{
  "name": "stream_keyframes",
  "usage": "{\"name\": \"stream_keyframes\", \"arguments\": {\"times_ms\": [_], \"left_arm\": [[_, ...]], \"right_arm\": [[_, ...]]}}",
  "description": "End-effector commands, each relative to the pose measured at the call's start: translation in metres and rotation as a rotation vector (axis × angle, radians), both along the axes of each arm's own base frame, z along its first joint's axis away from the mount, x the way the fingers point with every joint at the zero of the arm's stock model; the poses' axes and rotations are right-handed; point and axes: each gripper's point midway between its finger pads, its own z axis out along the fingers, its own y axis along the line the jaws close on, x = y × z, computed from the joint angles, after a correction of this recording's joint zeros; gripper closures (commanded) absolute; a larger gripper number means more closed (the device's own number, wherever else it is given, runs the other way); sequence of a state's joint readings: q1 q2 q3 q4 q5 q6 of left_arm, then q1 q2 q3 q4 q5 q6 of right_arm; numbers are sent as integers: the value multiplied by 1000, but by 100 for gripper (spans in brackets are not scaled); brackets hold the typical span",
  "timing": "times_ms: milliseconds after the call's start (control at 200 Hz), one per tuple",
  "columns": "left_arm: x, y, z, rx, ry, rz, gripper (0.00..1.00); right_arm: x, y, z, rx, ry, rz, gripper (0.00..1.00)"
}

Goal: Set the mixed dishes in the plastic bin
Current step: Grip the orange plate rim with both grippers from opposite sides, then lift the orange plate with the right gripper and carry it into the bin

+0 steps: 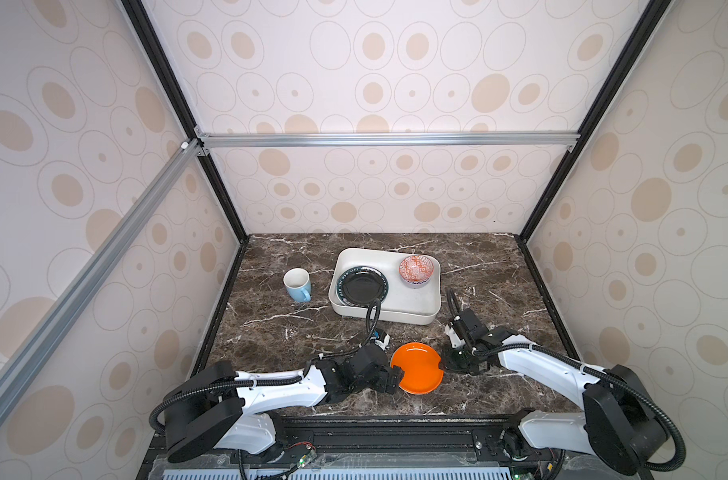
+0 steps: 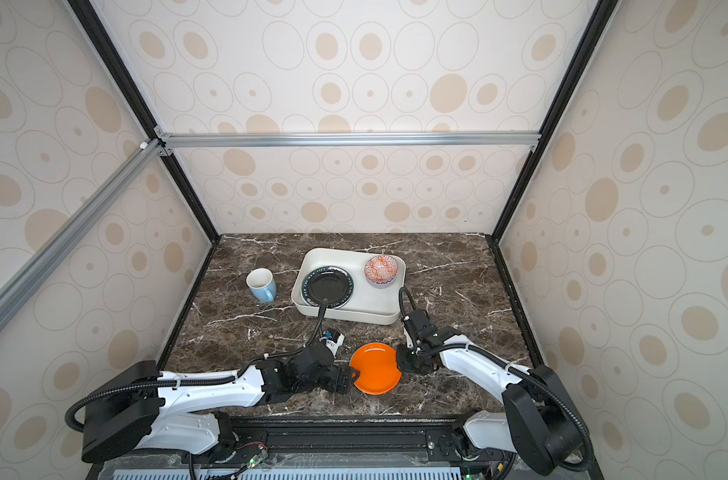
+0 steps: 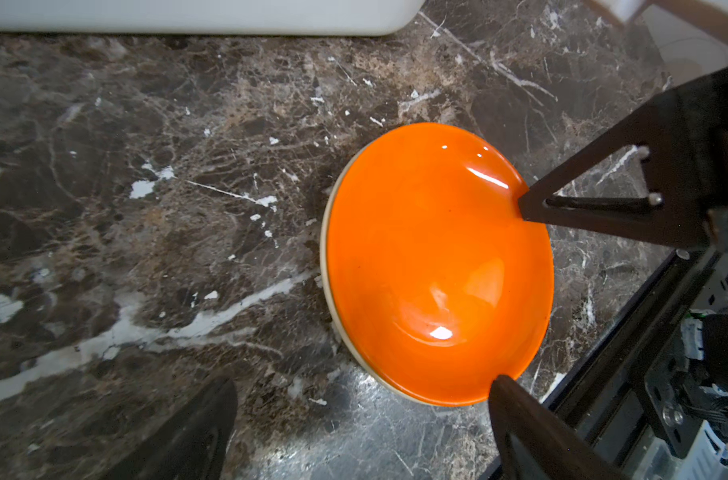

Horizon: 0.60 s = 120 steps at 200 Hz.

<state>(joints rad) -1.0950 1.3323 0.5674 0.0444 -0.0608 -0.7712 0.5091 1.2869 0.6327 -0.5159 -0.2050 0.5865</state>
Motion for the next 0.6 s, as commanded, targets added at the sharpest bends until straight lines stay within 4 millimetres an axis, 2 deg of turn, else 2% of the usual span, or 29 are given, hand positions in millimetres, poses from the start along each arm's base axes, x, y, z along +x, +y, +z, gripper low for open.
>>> {"name": "stream_keyframes", "arguments": {"times_ms": [0, 65, 195, 460, 595], "left_arm": [[7, -10, 16, -32, -38, 15, 4], [7, -10, 16, -31, -41, 13, 4], [9, -8, 18, -13, -52, 13, 4], [25, 16, 40, 9, -115, 72, 3], [33, 33, 49, 0, -131, 108, 2]], "right_arm": [[4, 2, -1, -13, 5, 5, 78], [4, 4, -3, -13, 20, 11, 81], [6, 4, 0, -22, 23, 7, 100], [22, 3, 44, -43, -54, 15, 100], [27, 3, 53, -58, -54, 19, 100]]}}
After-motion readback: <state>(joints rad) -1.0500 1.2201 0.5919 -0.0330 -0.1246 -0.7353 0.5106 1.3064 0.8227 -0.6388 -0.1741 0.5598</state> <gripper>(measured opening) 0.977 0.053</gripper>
